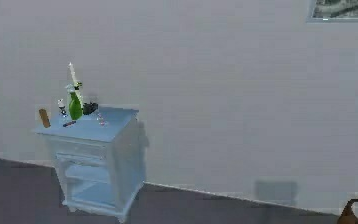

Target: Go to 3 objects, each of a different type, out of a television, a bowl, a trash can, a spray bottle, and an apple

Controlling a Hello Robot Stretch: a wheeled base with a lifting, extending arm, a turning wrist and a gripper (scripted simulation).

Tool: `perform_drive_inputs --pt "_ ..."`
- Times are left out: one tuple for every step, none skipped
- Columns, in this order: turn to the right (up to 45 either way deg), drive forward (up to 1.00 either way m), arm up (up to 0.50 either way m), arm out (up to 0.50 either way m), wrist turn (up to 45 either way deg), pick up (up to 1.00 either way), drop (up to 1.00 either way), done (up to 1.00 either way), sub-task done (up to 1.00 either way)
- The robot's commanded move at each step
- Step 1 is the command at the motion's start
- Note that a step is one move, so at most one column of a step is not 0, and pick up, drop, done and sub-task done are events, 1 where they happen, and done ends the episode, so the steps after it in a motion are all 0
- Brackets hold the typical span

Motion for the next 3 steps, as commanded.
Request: perform_drive_inputs --pt "0.0 0.50 0.00 0.00 0.0 0.00 0.00 0.00 0.00" --pt "-39.0 0.00 0.00 0.00 0.0 0.00 0.00 0.00 0.00" --pt "0.0 0.00 0.00 0.00 0.0 0.00 0.00 1.00 0.00"
